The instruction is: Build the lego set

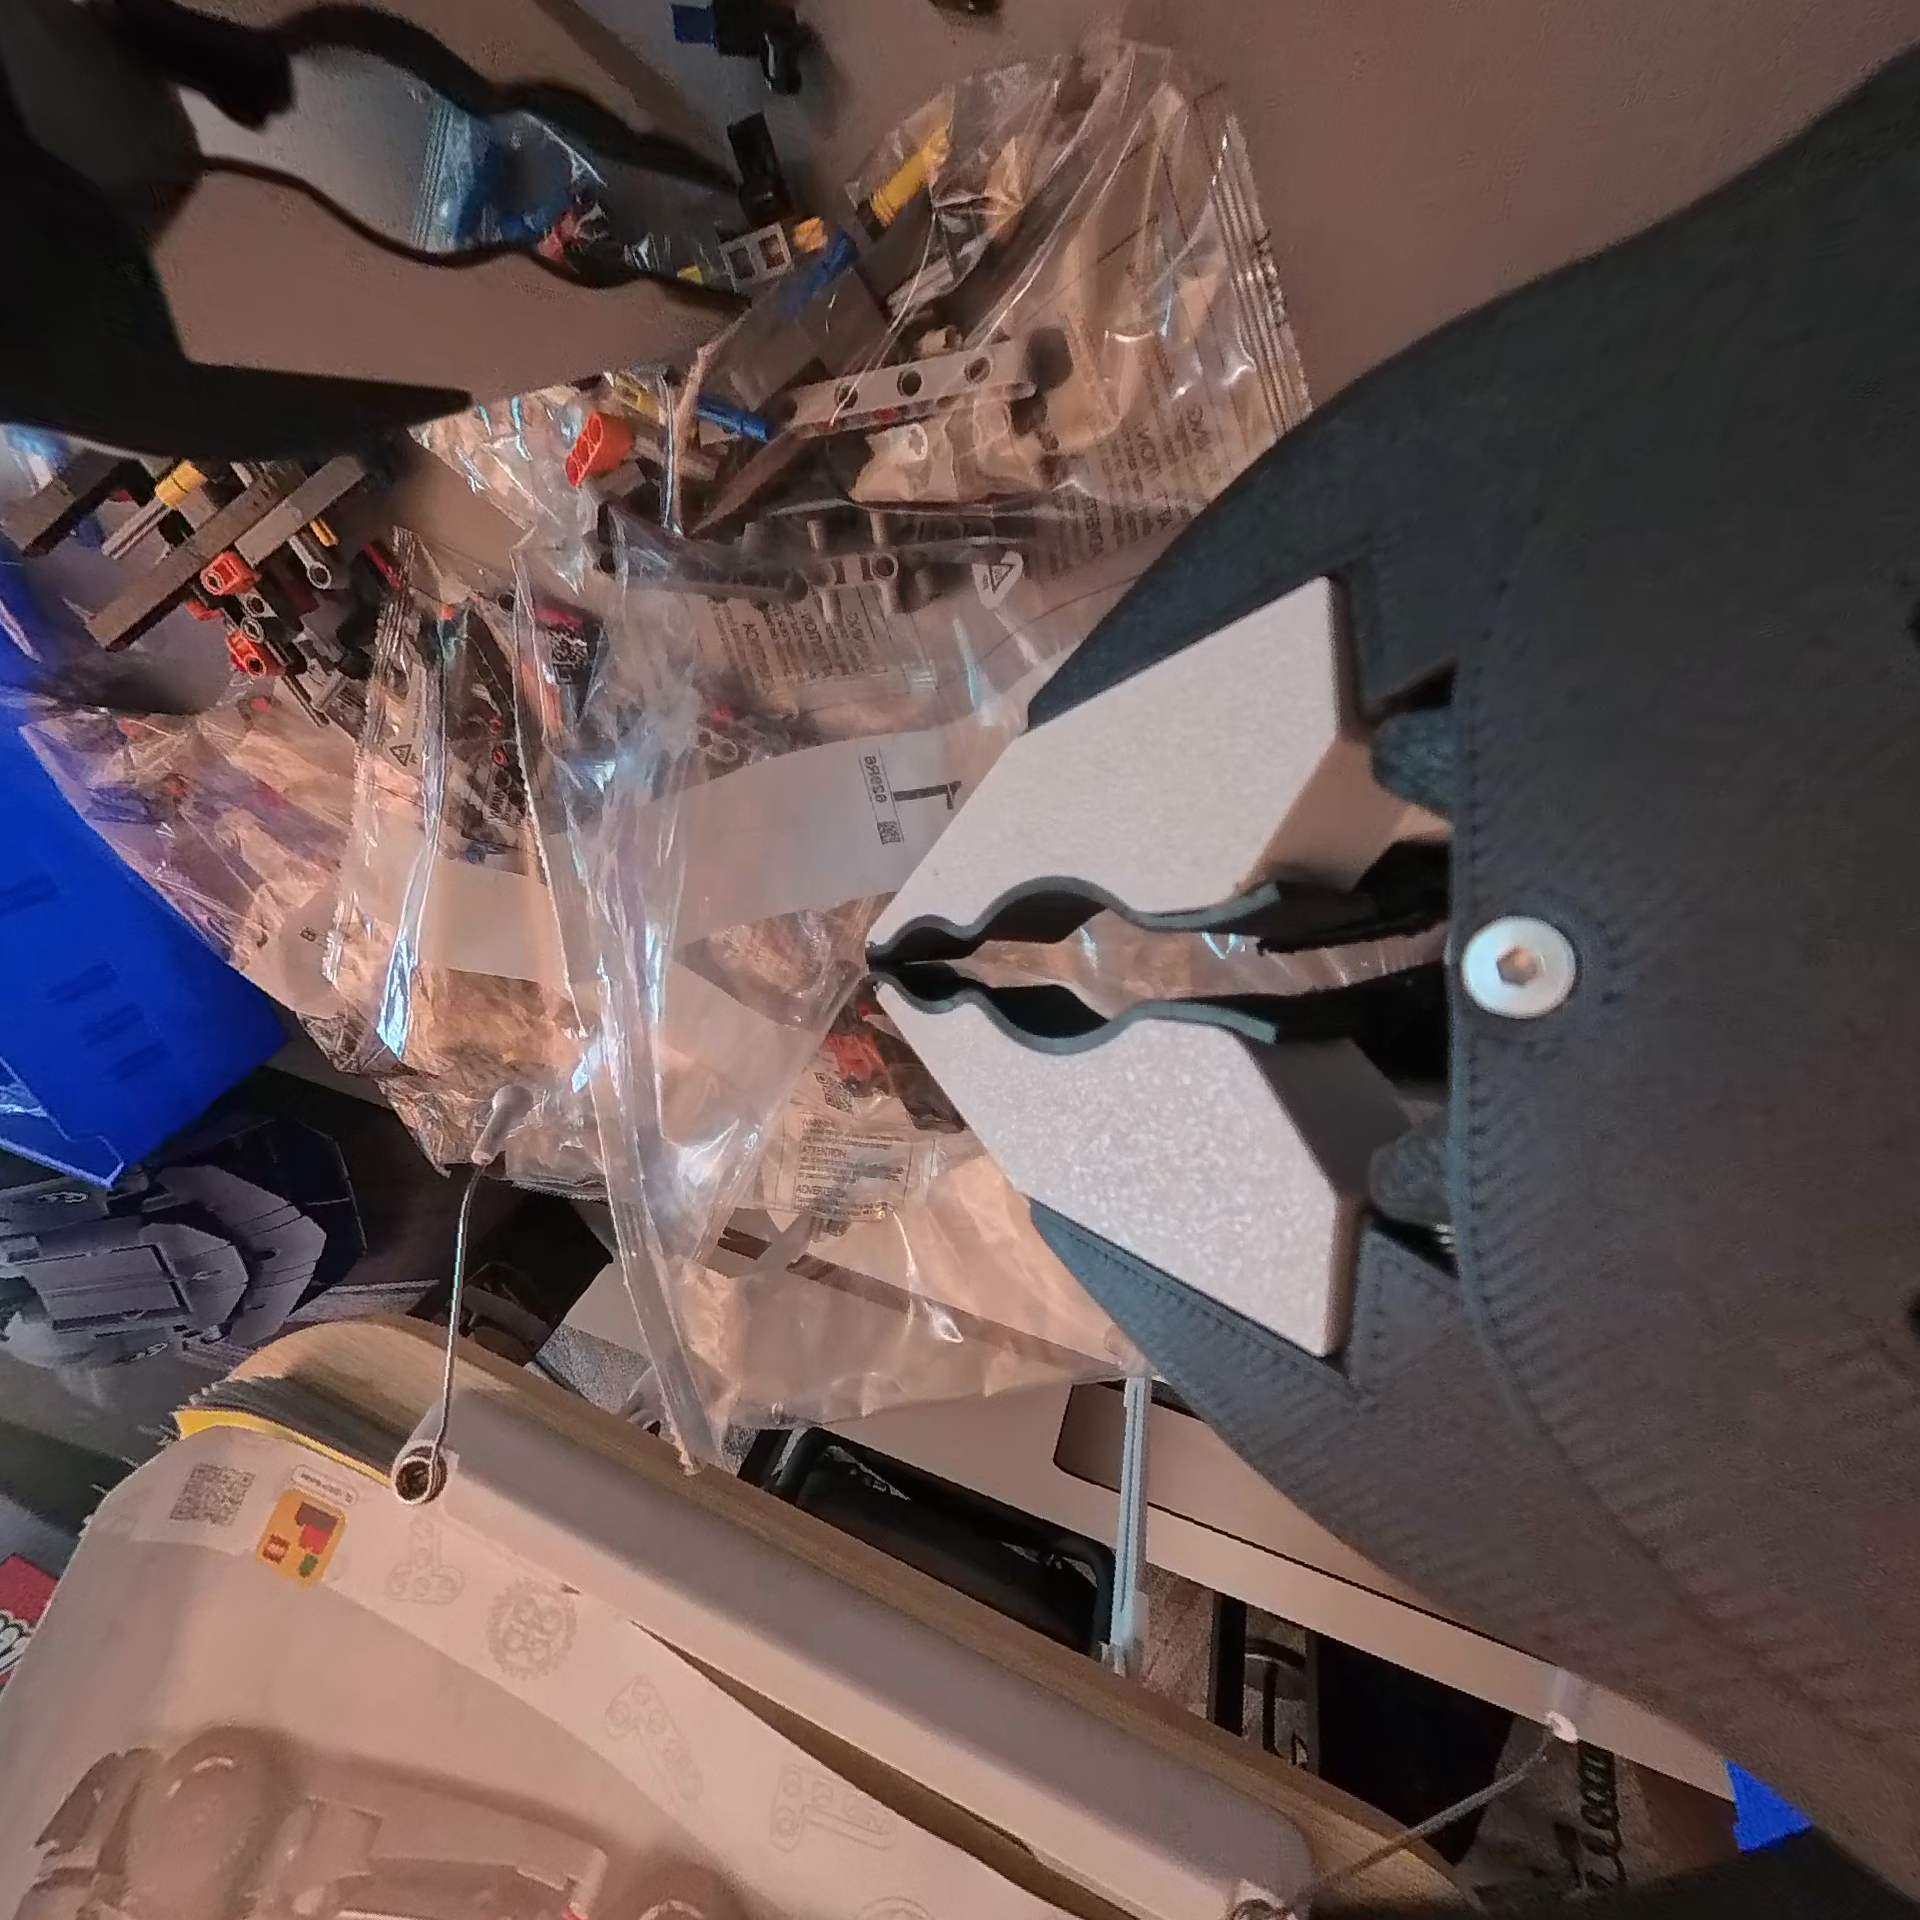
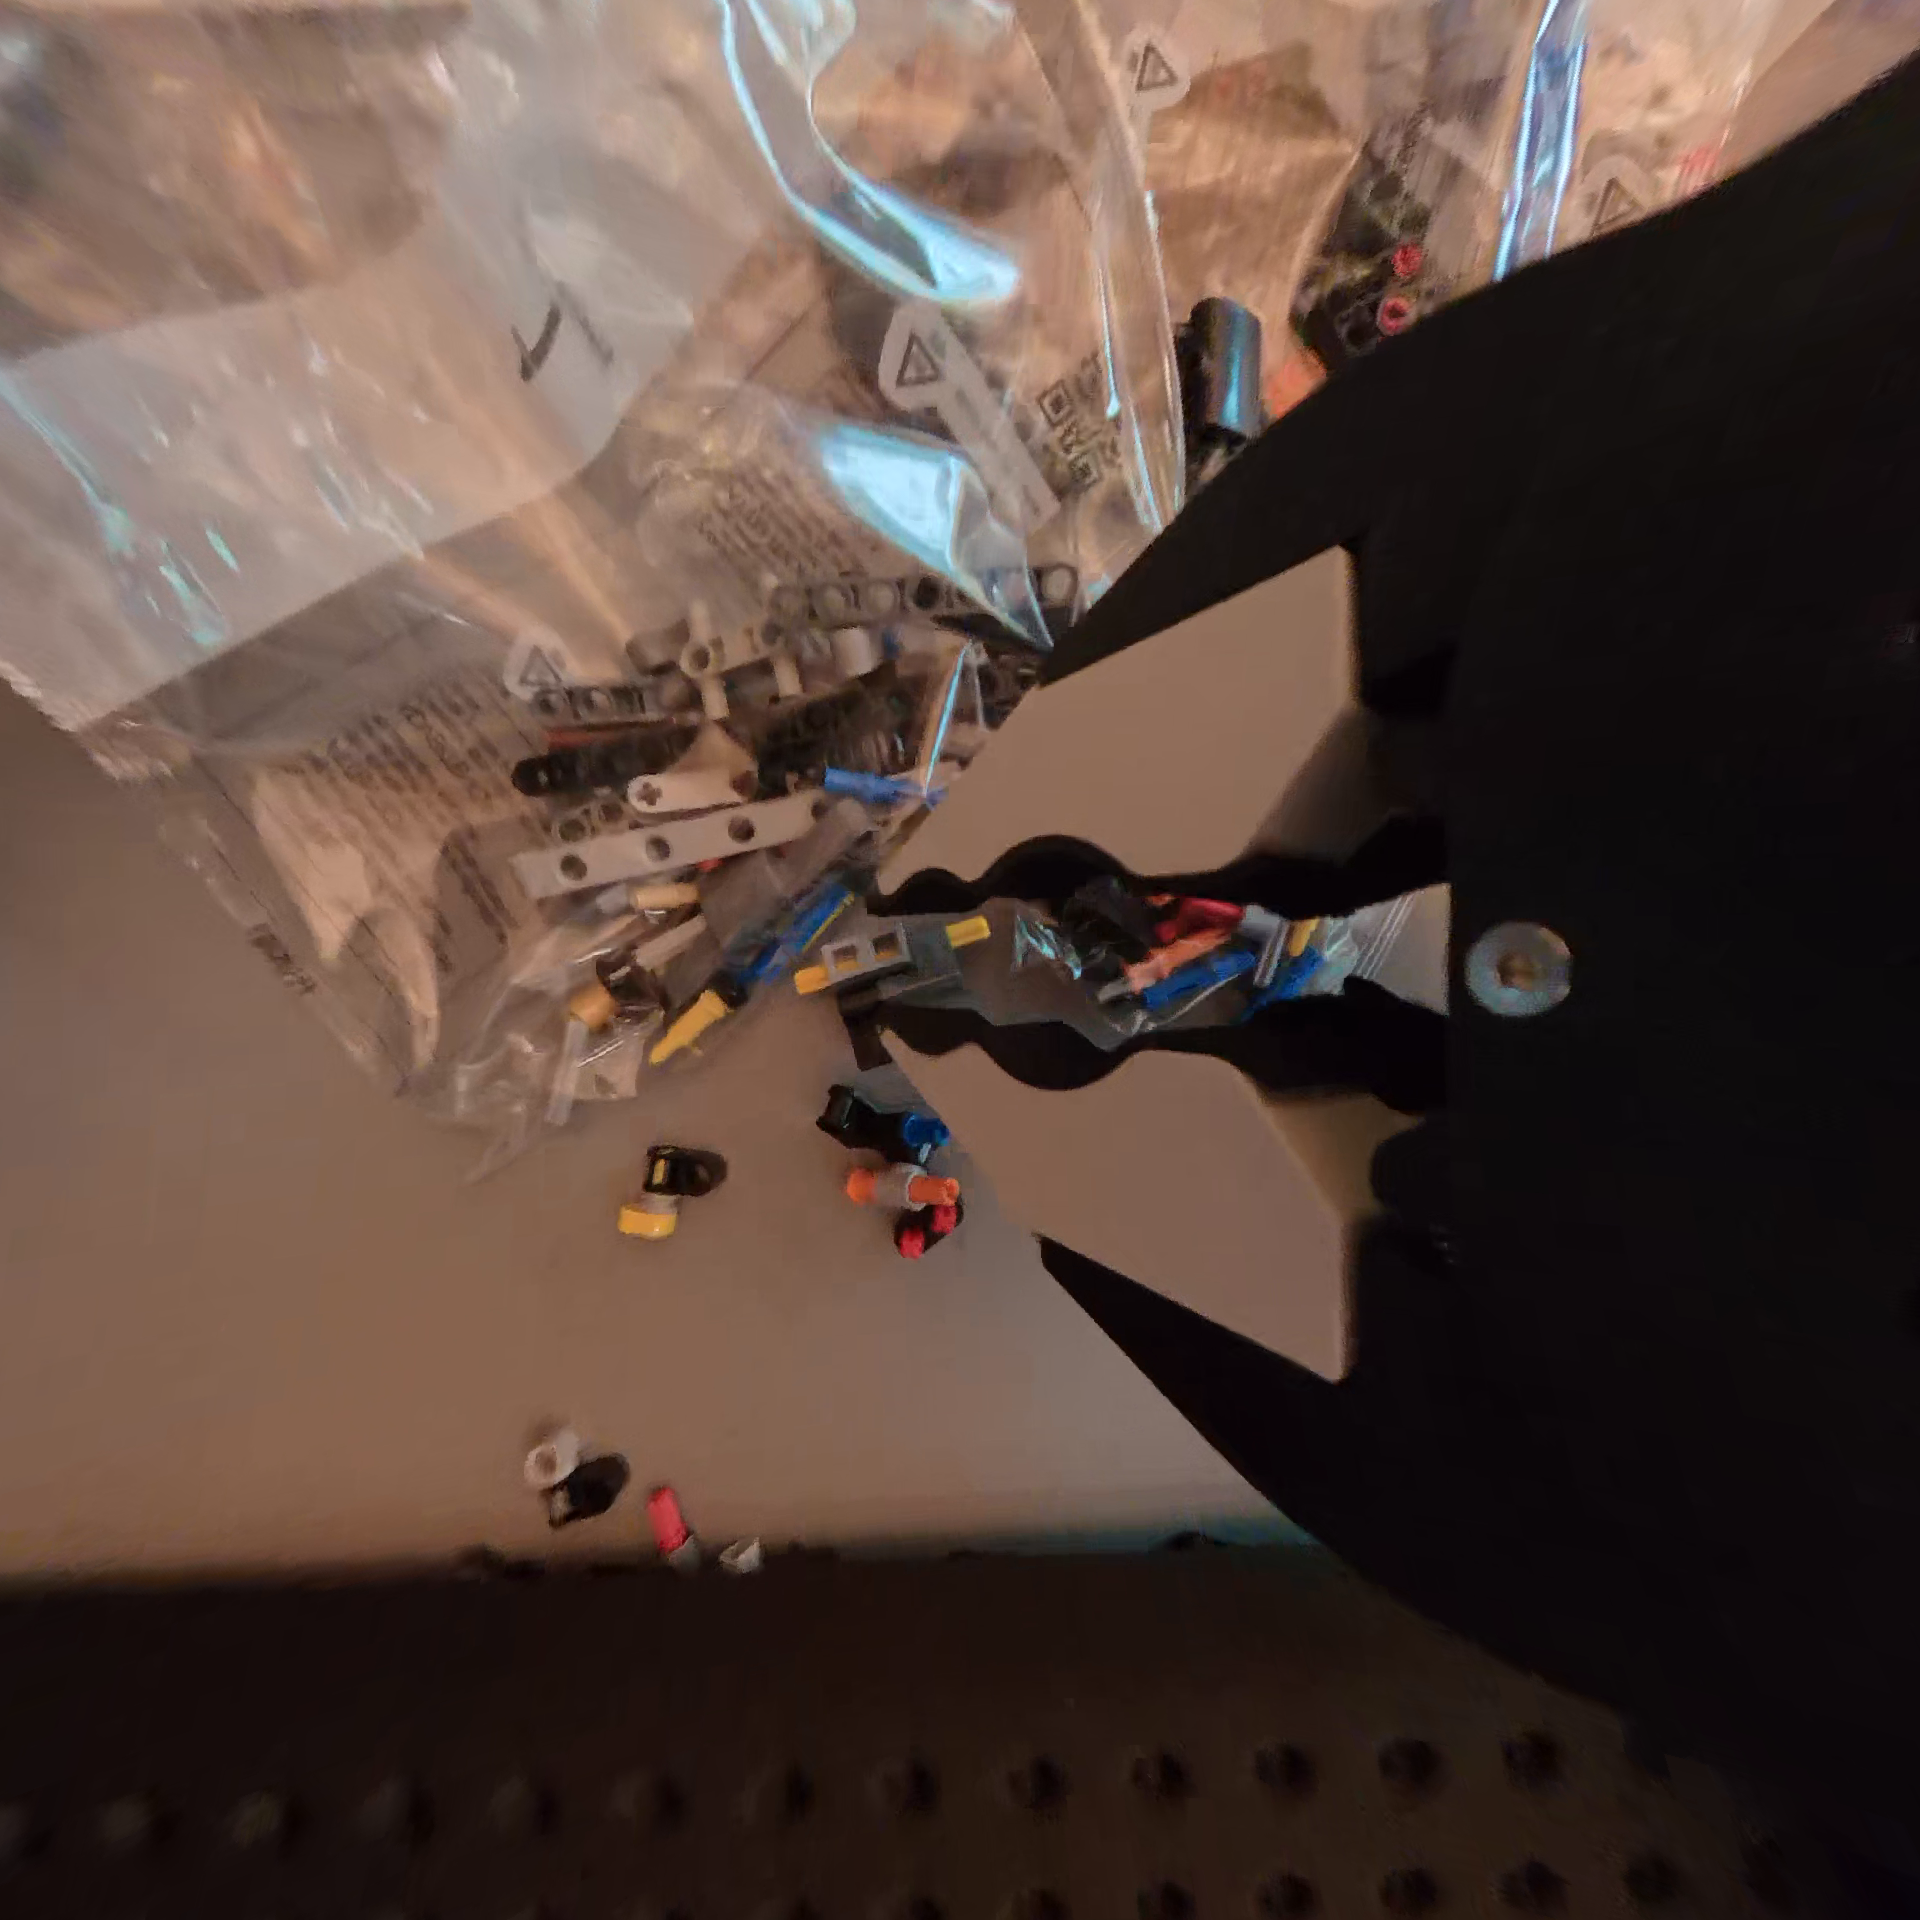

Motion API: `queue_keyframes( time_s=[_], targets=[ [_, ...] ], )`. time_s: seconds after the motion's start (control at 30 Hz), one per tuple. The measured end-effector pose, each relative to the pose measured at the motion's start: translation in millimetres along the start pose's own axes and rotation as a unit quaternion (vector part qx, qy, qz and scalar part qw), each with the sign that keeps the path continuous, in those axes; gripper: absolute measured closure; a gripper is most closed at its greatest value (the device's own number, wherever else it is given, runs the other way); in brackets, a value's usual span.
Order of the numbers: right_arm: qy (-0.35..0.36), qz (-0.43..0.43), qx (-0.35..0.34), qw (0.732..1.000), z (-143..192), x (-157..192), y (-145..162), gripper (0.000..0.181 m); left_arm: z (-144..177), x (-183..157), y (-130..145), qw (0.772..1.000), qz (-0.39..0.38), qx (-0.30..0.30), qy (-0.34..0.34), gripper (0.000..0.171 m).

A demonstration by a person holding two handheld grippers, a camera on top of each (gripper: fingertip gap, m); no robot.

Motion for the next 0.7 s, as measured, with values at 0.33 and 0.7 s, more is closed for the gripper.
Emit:
queue_keyframes(
  time_s=[0.33,0.7],
  targets=[
    [0.007,-0.016,-0.035,0.999,25.8,-3.6,8.9,0.17,0.3,0.0,1.1,1.0,0.001,0.0,0.001,0.171],
    [-0.014,-0.068,0.027,0.997,24.2,-7.0,50.5,0.151,-0.9,-1.0,2.7,1.0,0.001,0.003,0.004,0.171]
  ],
)
Point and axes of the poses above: each gripper's, where its closed fingertips meet, z back along the fingers, y out of its underside, x = y × z across the jaws, the point moved 3 cm from there along z, back along the fingers, and after that the axes turned 14 degrees about -y, right-handed, at the moved point
